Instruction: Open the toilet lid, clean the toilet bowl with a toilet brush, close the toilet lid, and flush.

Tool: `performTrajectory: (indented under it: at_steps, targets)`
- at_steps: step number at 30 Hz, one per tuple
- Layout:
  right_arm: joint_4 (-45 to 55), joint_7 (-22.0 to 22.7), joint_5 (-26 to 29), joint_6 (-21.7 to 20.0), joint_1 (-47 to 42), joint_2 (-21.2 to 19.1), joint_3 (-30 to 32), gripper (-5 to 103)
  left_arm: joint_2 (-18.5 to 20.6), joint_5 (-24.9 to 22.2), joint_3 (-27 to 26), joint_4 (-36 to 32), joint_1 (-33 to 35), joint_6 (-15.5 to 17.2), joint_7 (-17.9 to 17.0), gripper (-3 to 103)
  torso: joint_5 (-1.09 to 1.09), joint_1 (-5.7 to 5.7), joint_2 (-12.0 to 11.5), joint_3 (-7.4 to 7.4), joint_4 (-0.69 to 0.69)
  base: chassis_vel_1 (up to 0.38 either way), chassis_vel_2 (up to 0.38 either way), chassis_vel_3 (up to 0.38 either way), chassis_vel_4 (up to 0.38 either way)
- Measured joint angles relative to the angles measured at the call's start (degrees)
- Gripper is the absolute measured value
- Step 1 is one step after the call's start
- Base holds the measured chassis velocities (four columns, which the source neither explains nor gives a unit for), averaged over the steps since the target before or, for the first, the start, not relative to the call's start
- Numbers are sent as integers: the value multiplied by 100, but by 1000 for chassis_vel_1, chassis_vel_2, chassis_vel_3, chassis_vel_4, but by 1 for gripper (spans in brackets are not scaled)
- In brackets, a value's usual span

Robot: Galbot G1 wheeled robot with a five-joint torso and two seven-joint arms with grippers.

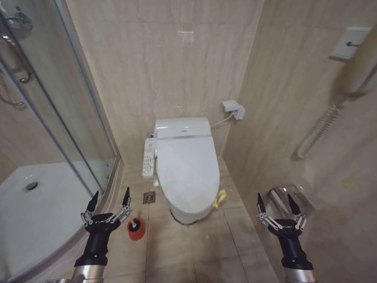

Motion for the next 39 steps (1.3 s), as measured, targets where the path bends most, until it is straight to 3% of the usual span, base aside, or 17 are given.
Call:
performTrajectory:
  at_steps: [9,16,20,29,39]
  targets:
    - [-215,-59,-53,208,96,-20,-118,100,-11,-15,2,156,-80,-8,4,100,4,6,-2,3,3,-269,269,267,-277]
    - [-332,-213,-182,343,69,-24,-206,100,-3,-68,12,300,-170,-12,4,100,3,1,-2,0,7,-68,84,49,-5]
    - [-412,-172,-316,352,17,-16,-227,100,19,-134,22,511,-279,-66,5,100,3,-5,1,-2,0,28,-84,-39,67]
    - [-1024,3,-898,393,-32,49,-232,100,164,-343,97,1117,-750,-105,-1,100,3,-1,0,0,2,20,-27,-27,11]
    - [-2302,-160,-1532,559,224,92,-213,100,278,-519,266,1337,-1074,-127,-10,100,3,-1,0,0,2,0,0,0,0]
